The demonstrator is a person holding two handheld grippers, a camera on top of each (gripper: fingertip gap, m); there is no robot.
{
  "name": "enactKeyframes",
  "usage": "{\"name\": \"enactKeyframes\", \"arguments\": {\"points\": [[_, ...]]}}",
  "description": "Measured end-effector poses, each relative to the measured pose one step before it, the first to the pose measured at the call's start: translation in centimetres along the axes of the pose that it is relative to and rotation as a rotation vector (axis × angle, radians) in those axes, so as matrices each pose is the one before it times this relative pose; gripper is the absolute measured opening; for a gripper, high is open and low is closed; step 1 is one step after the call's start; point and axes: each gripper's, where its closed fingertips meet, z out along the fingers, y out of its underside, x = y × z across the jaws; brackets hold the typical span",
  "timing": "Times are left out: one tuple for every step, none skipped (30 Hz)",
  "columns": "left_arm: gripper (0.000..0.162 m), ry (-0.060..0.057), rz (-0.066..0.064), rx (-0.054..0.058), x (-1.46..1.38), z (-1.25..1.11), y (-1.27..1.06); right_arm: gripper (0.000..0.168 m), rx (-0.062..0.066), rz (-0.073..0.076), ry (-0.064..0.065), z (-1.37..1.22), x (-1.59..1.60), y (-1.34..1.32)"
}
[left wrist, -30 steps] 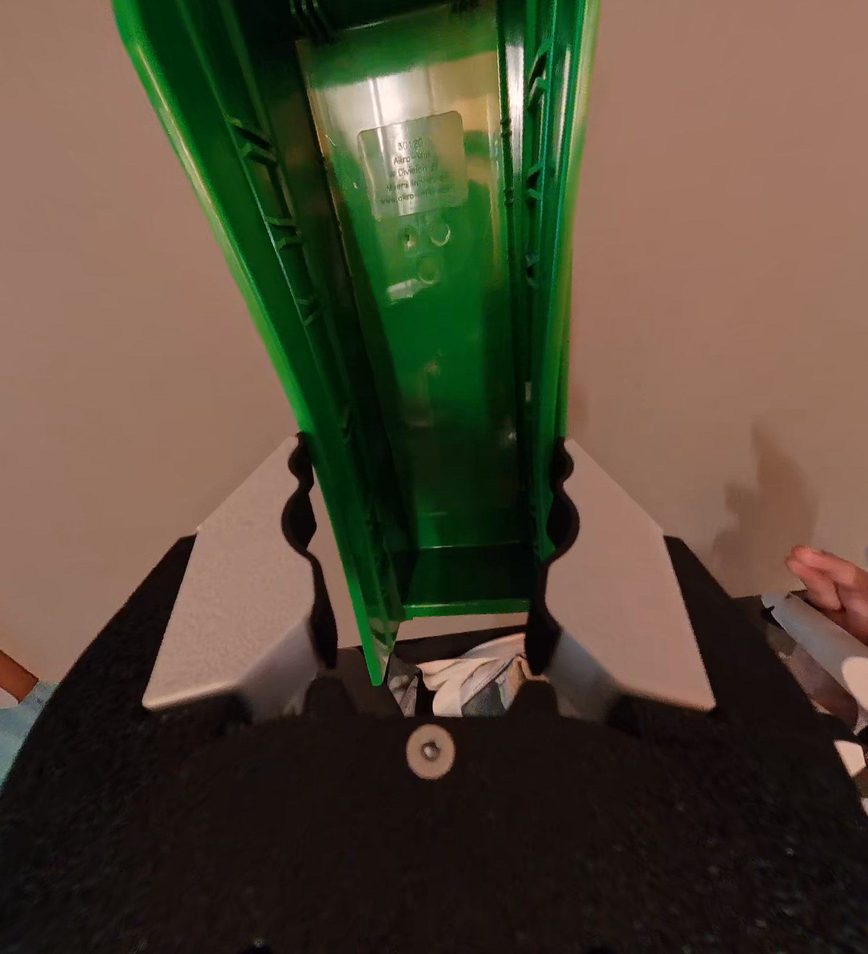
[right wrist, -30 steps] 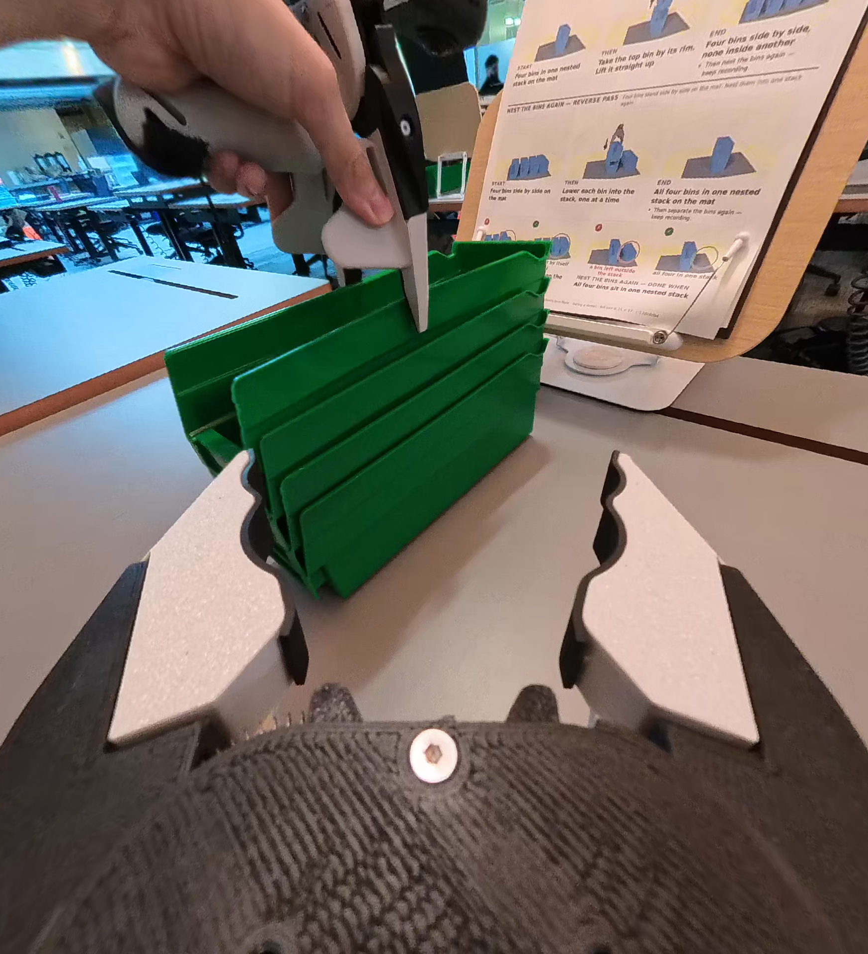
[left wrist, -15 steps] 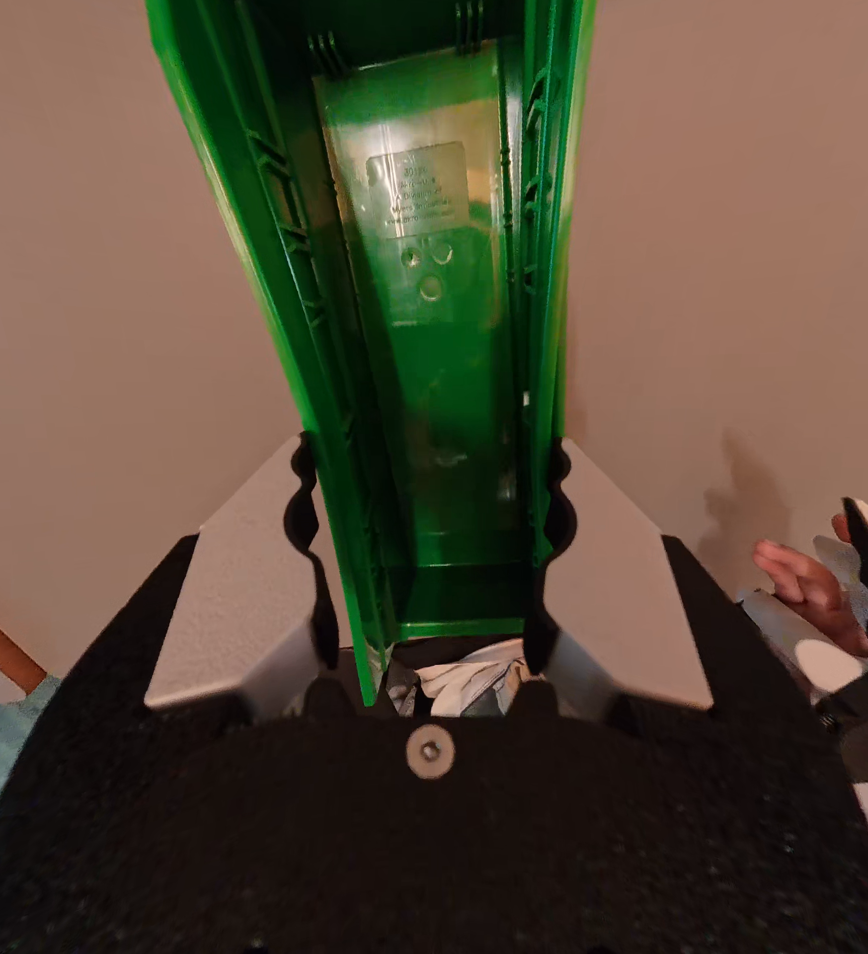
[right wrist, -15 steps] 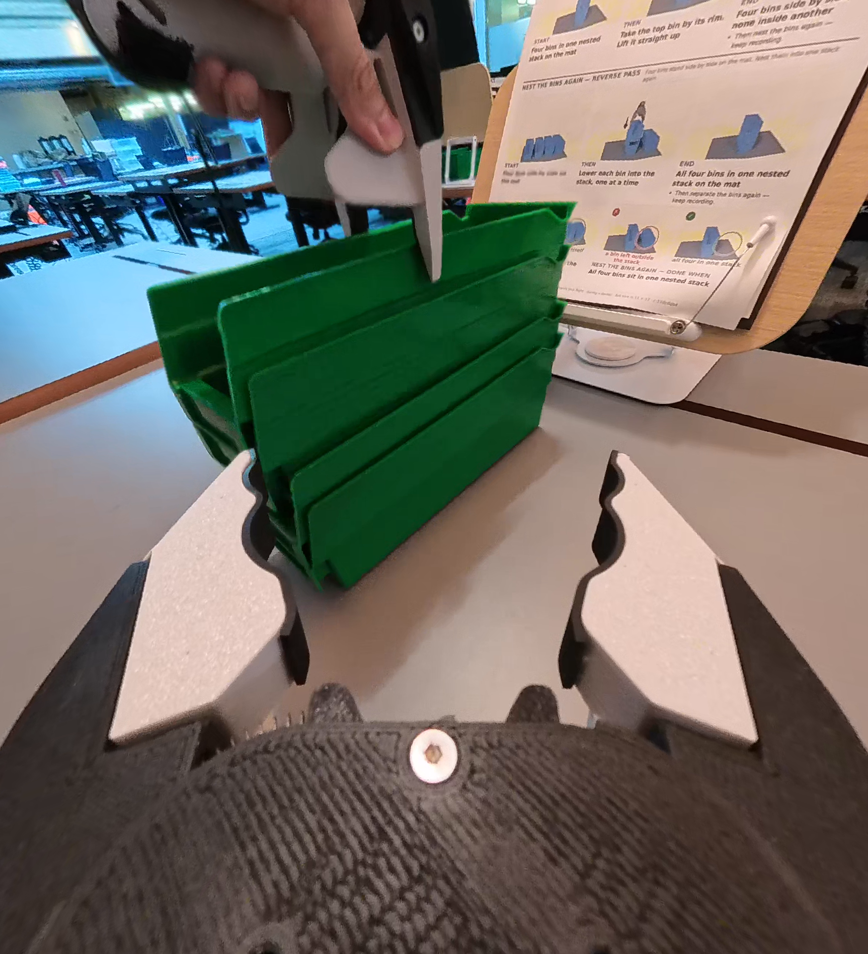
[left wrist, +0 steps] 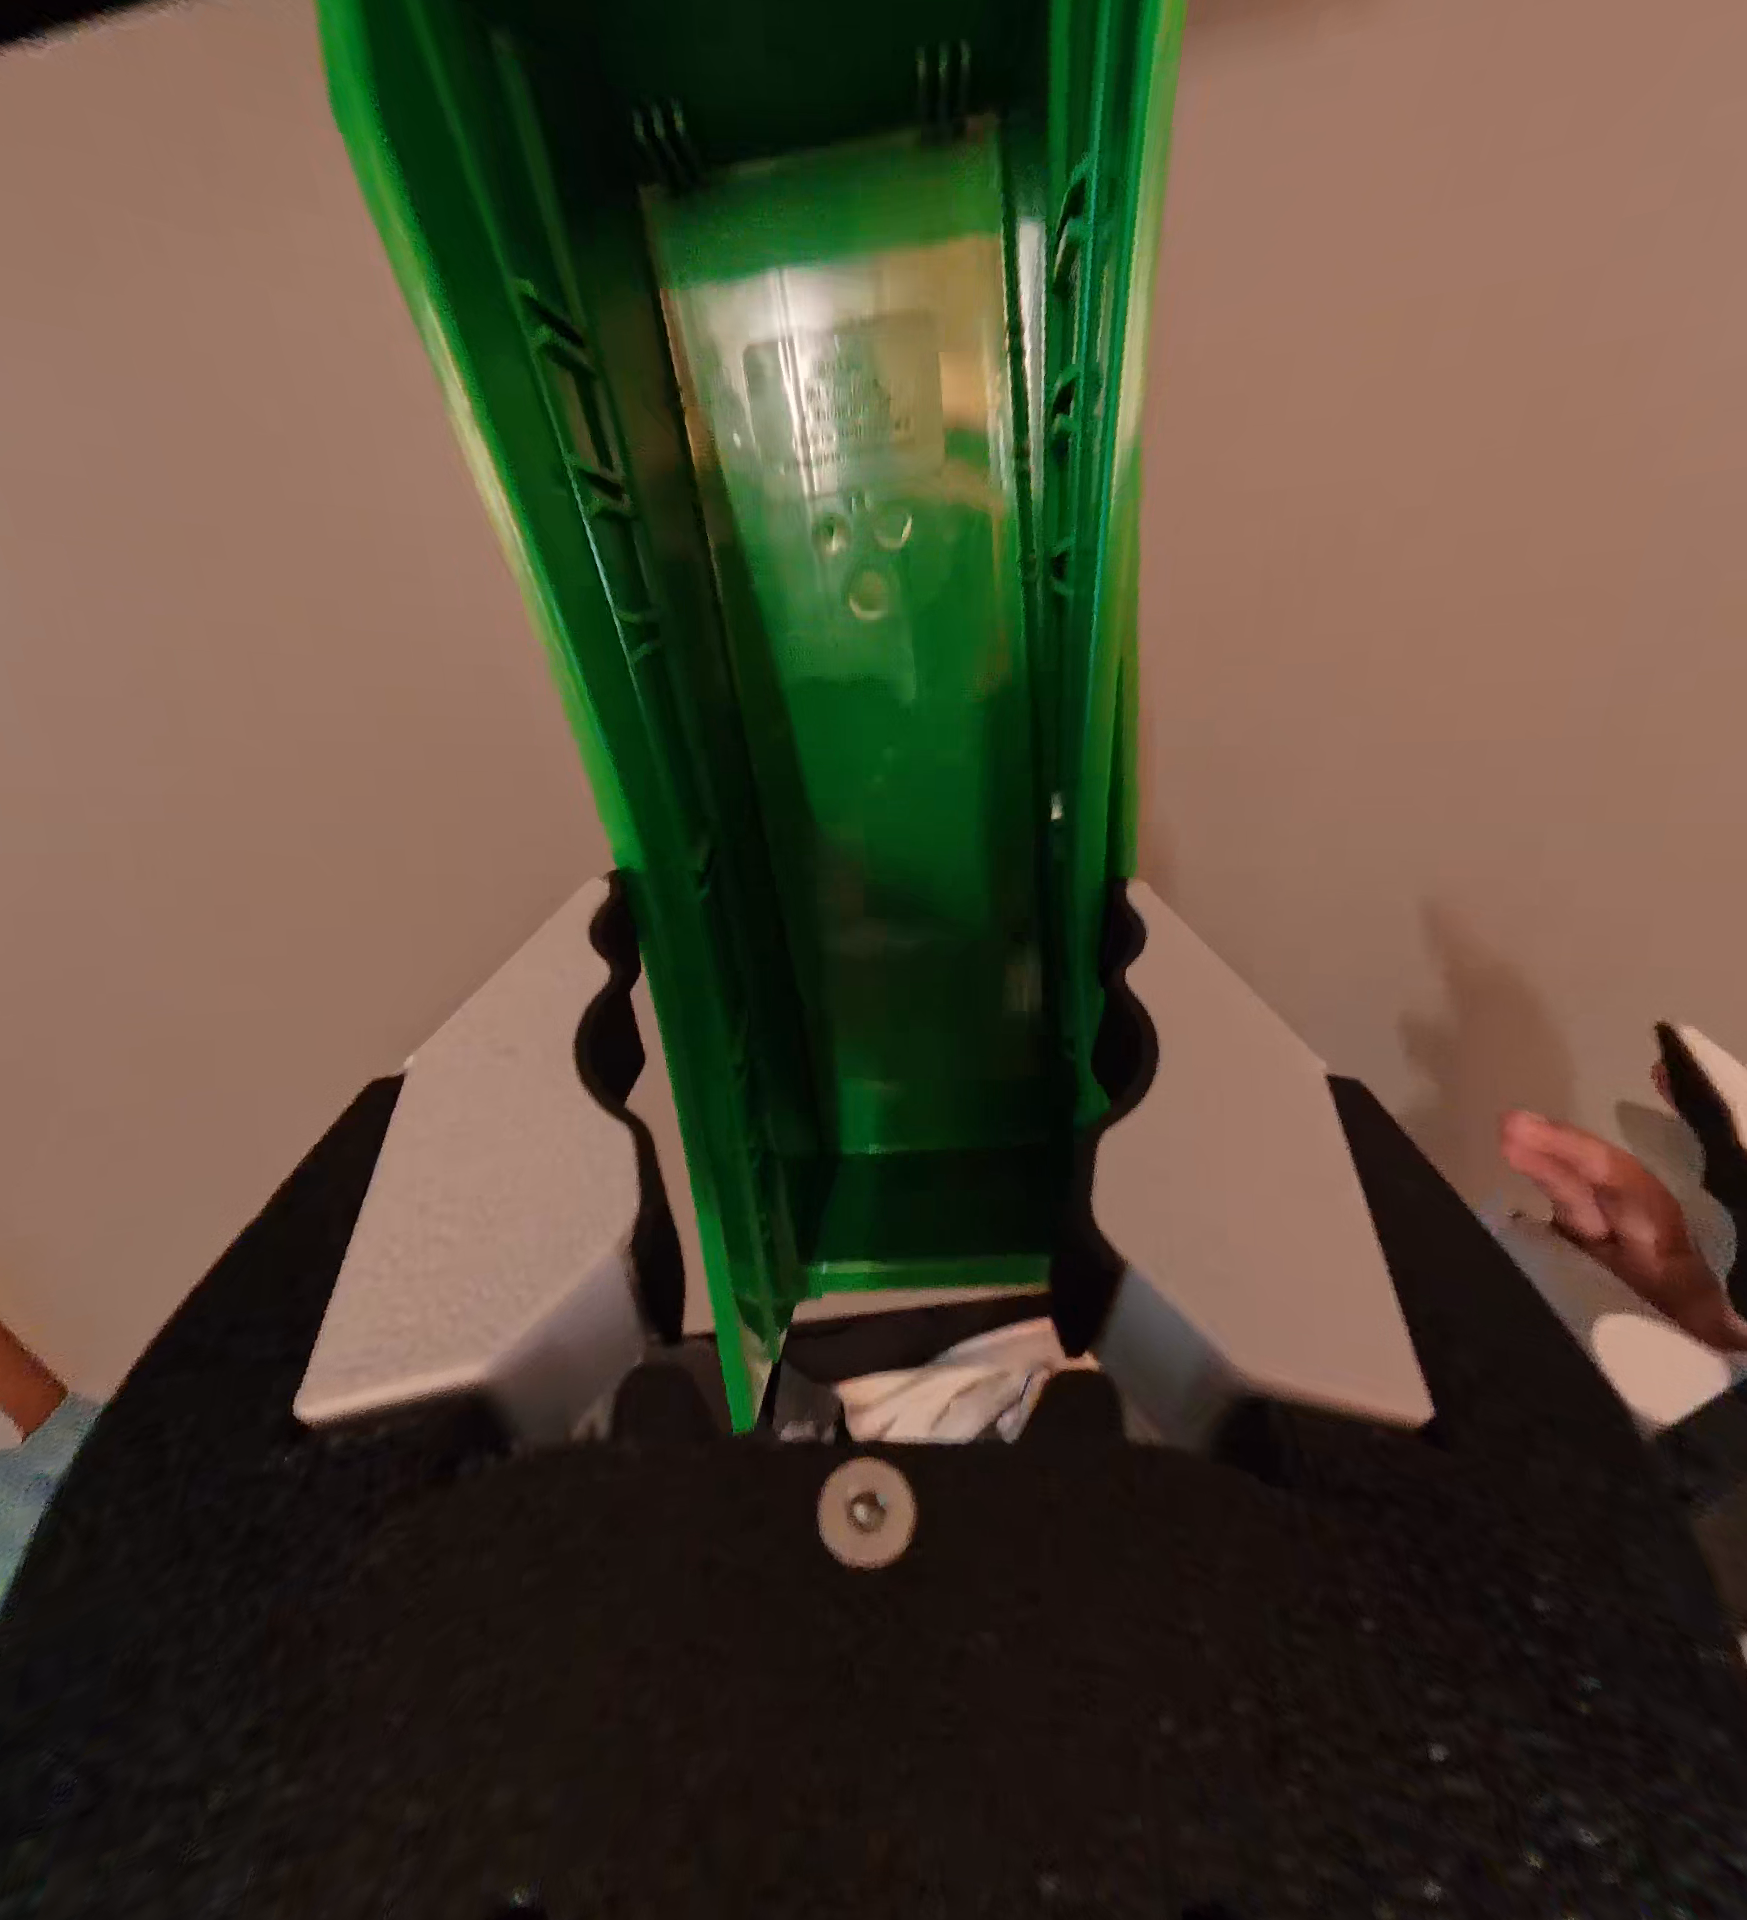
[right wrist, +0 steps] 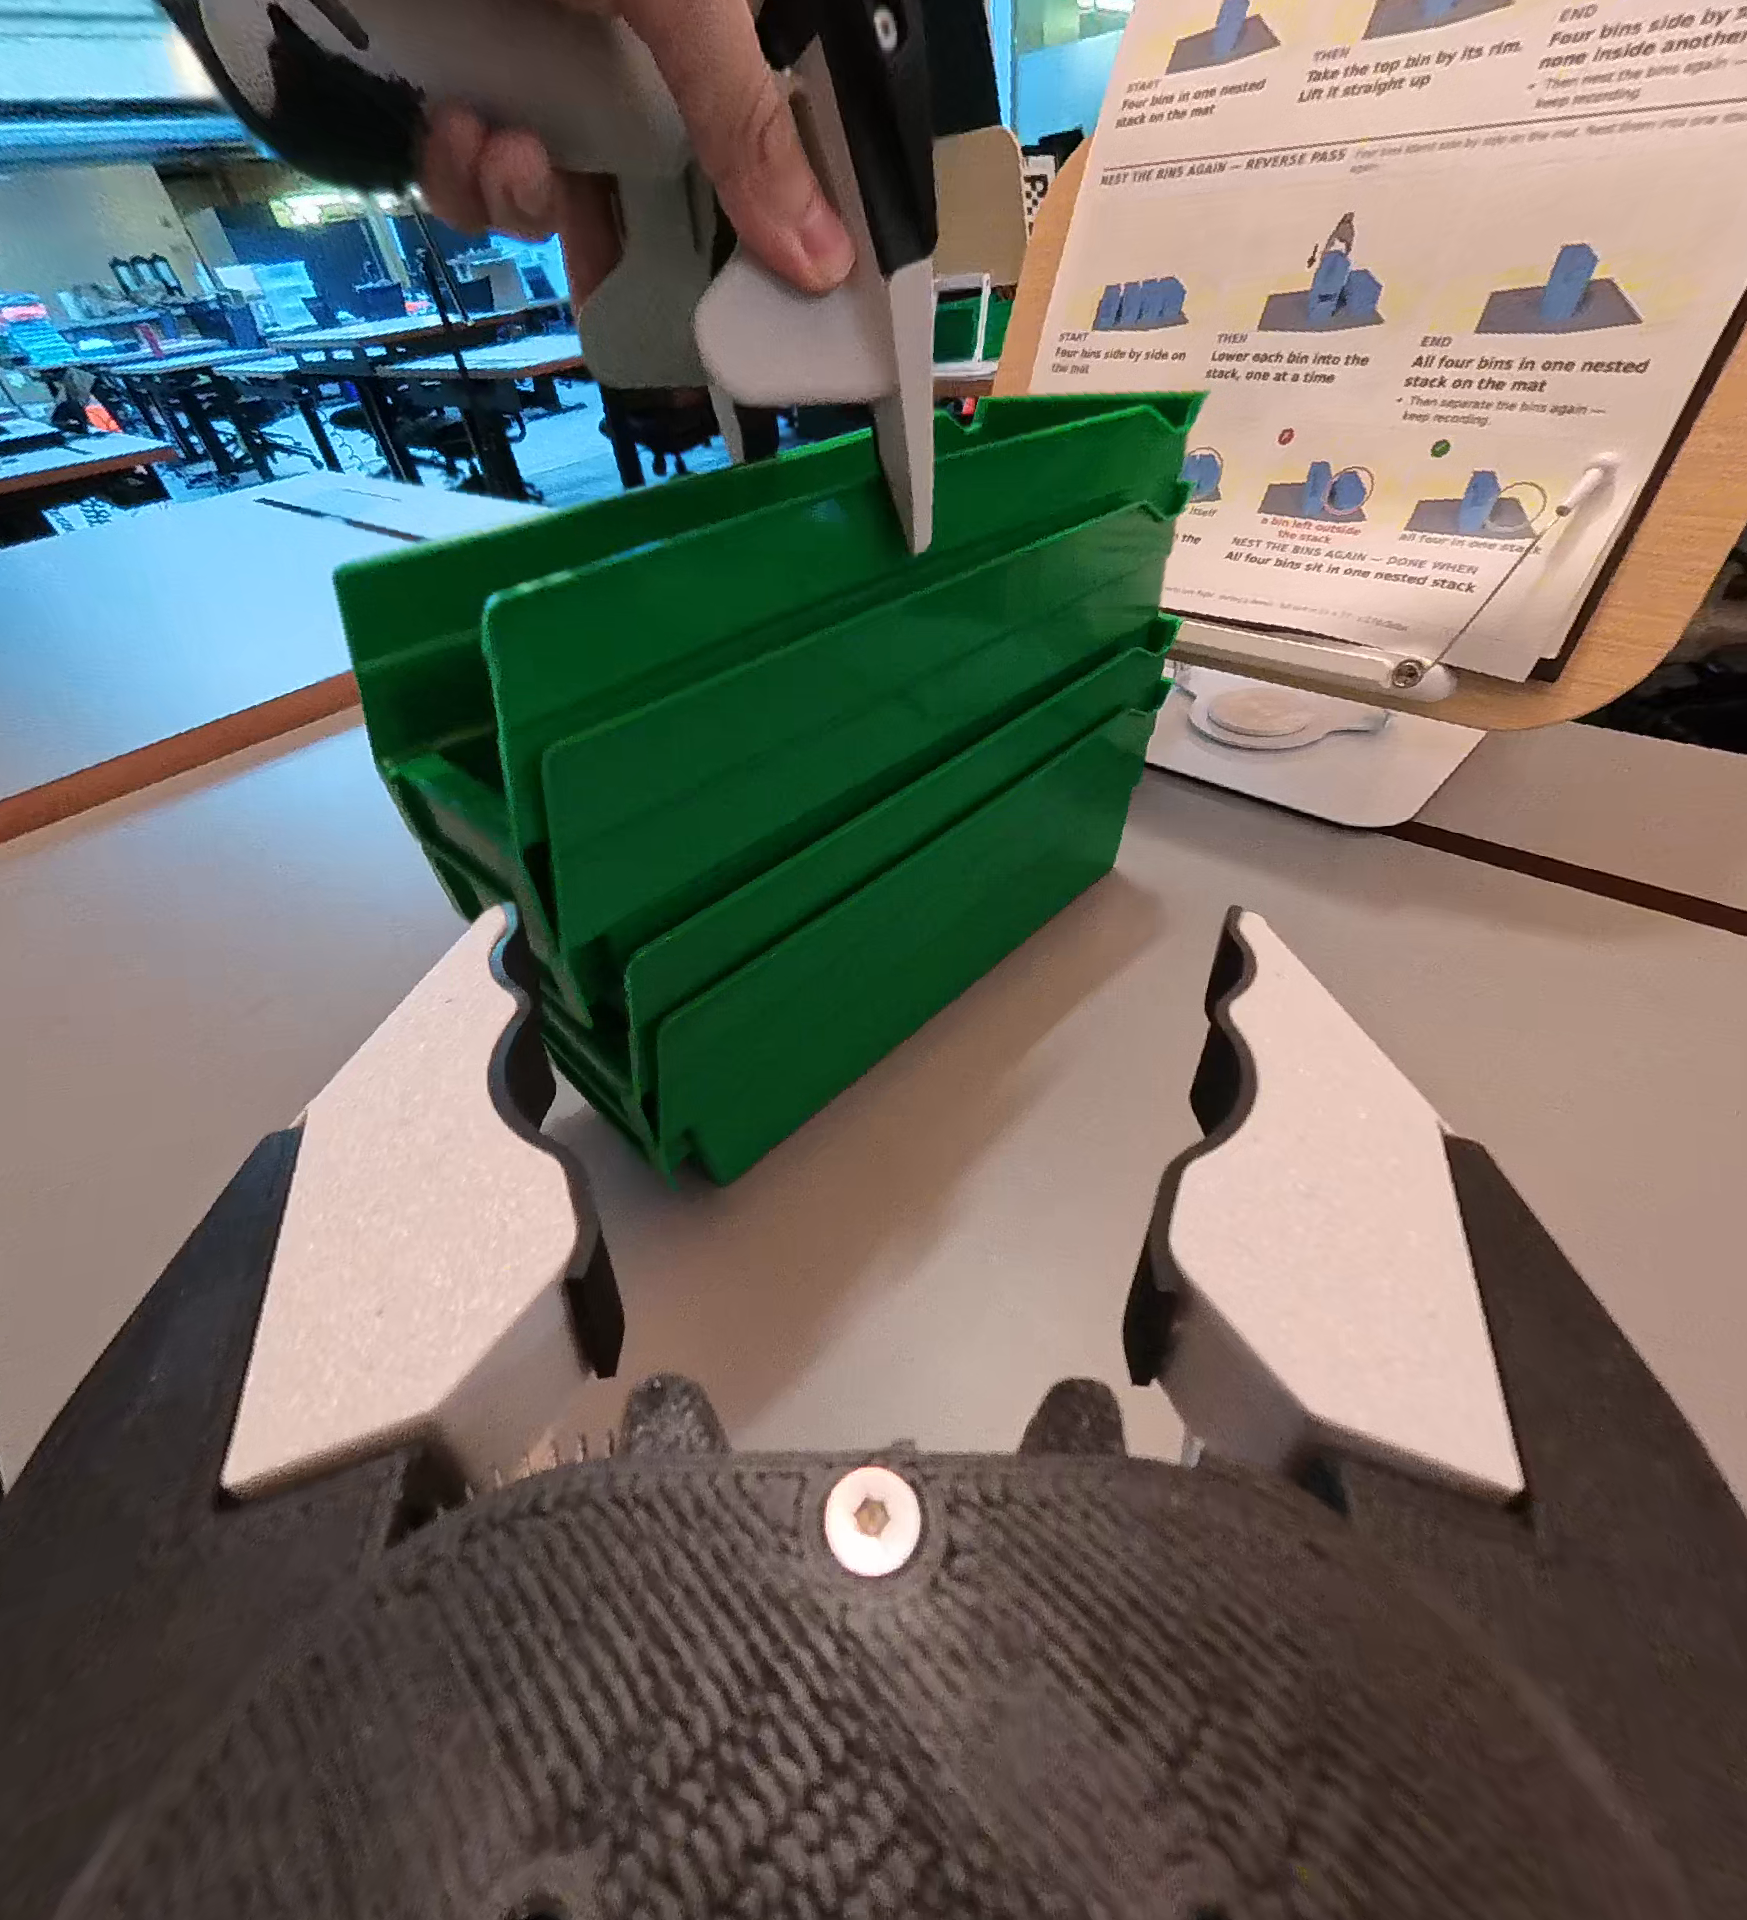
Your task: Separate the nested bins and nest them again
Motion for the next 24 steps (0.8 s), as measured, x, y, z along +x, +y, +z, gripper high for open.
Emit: {"name": "enactKeyframes", "arguments": {"points": [[0.088, -0.0003, 0.0085, -0.0257, -0.061, 0.216, 0.466, 0.126, -0.0003, -0.0023, -0.0008, 0.036, -0.053, -0.016], [0.087, 0.0028, 0.0016, -0.0177, -0.021, -0.067, 0.26, 0.126, -0.0007, -0.0019, -0.0006, 0.058, -0.045, 0.005], [0.087, -0.0005, 0.0004, 0.0081, -0.008, -0.442, -0.162, 0.126, -0.0017, -0.0003, -0.0018, 0.056, -0.061, 0.037], [0.087, -0.005, 0.0074, 0.0241, 0.057, -0.576, -0.384, 0.126, -0.0015, 0.0003, -0.0022, 0.062, -0.05, 0.052], [0.087, -0.008, 0.0111, 0.0145, 0.082, -0.425, -0.233, 0.126, -0.0016, 0.0002, -0.0012, 0.065, -0.032, 0.073], [0.087, -0.0108, 0.0122, -0.0127, 0.038, -0.147, 0.151, 0.126, -0.0028, 0.0007, -0.0001, 0.081, -0.012, 0.105], [0.087, -0.0061, 0.0048, -0.0163, 0.02, -0.077, 0.176, 0.126, -0.0041, 0.0007, -0.0013, 0.114, -0.025, 0.125], [0.087, -0.0006, -0.0021, 0.0034, 0.036, -0.172, -0.123, 0.126, -0.0055, 0.0011, -0.0031, 0.102, -0.063, 0.135], [0.087, -0.0006, -0.0017, 0.0155, 0.061, -0.251, -0.289, 0.126, -0.004, 0.0005, -0.0031, 0.097, -0.077, 0.098], [0.087, -0.0015, -0.0002, 0.011, 0.04, -0.163, -0.21, 0.126, -0.001, -0.0012, -0.002, 0.07, -0.077, 0.037], [0.088, 0.0, 0.0, -0.0022, -0.02, -0.018, -0.024, 0.126, 0.0005, -0.0025, -0.0011, 0.046, -0.081, 0.015], [0.088, 0.0038, -0.0022, -0.0078, -0.036, 0.015, 0.064, 0.126, -0.0003, -0.003, -0.0009, 0.026, -0.067, -0.003], [0.087, 0.0073, -0.0057, 0.0034, -0.037, -0.046, -0.084, 0.126, -0.0008, -0.0031, -0.0016, 0.01, -0.085, -0.003], [0.087, 0.007, -0.0063, 0.0134, -0.03, -0.053, -0.185, 0.125, 0.0002, -0.0032, -0.0013, -0.009, -0.066, -0.004], [0.086, 0.0043, -0.0035, 0.0047, -0.051, 0.113, -0.025, 0.125, 0.0018, -0.0025, 0.0003, -0.006, -0.018, -0.038], [0.086, 0.0035, -0.0004, -0.013, -0.093, 0.227, 0.234, 0.125, 0.0018, -0.0016, -0.0001, 0.018, -0.013, -0.035], [0.086, 0.0064, -0.0034, -0.008, -0.11, 0.128, 0.118, 0.125, -0.001, 0.0002, -0.002, 0.05, -0.014, 0.033], [0.086, 0.0122, -0.011, 0.0155, -0.065, -0.127, -0.254, 0.125, -0.0042, 0.0026, -0.0021, 0.041, -0.022, 0.094], [0.086, 0.0149, -0.0155, 0.0284, -0.026, -0.328, -0.437, 0.125, -0.0039, 0.002, -0.003, 0.024, -0.027, 0.093], [0.086, 0.0124, -0.0114, 0.0221, -0.004, -0.292, -0.289, 0.125, -0.0019, 0.0002, -0.0025, 0.01, -0.037, 0.043], [0.086, 0.0054, -0.0026, 0.0044, -0.008, -0.029, 0.033, 0.125, 0.0004, -0.0012, -0.0003, 0.001, -0.006, -0.004], [0.086, -0.0055, 0.0049, -0.016, -0.069, 0.27, 0.356, 0.125, 0.0023, -0.0019, 0.001, 0.009, -0.004, -0.049], [0.086, -0.0081, 0.0051, -0.0278, -0.119, 0.377, 0.513, 0.125, 0.001, -0.0008, -0.0003, 0.033, -0.032, -0.016], [0.085, -0.0021, 0.0012, -0.011, -0.089, 0.199, 0.187, 0.125, -0.0016, 0.0006, -0.0027, 0.054, -0.081, 0.014]]}}
